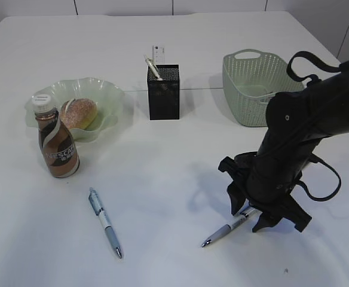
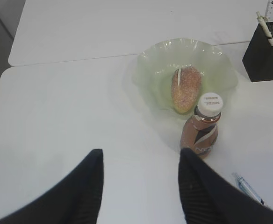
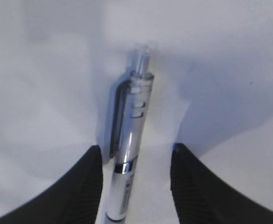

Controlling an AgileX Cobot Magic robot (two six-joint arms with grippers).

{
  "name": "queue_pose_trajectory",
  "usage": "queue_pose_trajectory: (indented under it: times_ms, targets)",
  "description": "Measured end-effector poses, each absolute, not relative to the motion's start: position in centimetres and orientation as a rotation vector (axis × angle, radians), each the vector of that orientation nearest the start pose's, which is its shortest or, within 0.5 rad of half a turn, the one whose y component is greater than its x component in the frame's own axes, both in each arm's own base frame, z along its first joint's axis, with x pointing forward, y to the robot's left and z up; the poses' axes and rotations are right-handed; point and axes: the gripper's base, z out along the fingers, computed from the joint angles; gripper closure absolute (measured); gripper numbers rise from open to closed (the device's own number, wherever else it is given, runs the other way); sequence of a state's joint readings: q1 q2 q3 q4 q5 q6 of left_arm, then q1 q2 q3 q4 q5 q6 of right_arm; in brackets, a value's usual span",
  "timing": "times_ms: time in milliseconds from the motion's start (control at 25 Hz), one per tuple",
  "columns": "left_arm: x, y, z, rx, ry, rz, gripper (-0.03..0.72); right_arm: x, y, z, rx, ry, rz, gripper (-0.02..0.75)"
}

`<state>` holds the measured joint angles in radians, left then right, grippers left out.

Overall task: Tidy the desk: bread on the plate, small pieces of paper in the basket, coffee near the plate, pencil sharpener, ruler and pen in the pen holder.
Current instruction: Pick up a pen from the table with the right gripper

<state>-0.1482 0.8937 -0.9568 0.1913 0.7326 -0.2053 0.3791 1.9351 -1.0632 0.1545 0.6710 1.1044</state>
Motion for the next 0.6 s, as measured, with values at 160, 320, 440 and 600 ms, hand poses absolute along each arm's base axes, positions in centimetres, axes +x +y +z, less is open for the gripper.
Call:
queue_pose_trajectory:
  times_ms: [160, 320, 440, 600]
  targets:
    - [17.34, -1.42, 37.76, 0.017, 2.139, 0.013, 0.328, 31.31, 13.4, 12.1, 1.271, 2.847, 0.236, 0.351]
    - [17.34, -1.41, 37.76, 0.018, 2.138, 0.015, 0.331, 31.35, 13.42, 12.06, 1.277, 2.845, 0.236, 0.351]
    - [17.34, -1.41, 37.76, 0.018, 2.138, 0.015, 0.332, 31.35, 13.42, 12.06, 1.277, 2.845, 0.236, 0.351]
    - [17.34, -1.38, 37.76, 0.02, 2.138, 0.02, 0.335, 31.35, 13.42, 12.05, 1.277, 2.845, 0.236, 0.352]
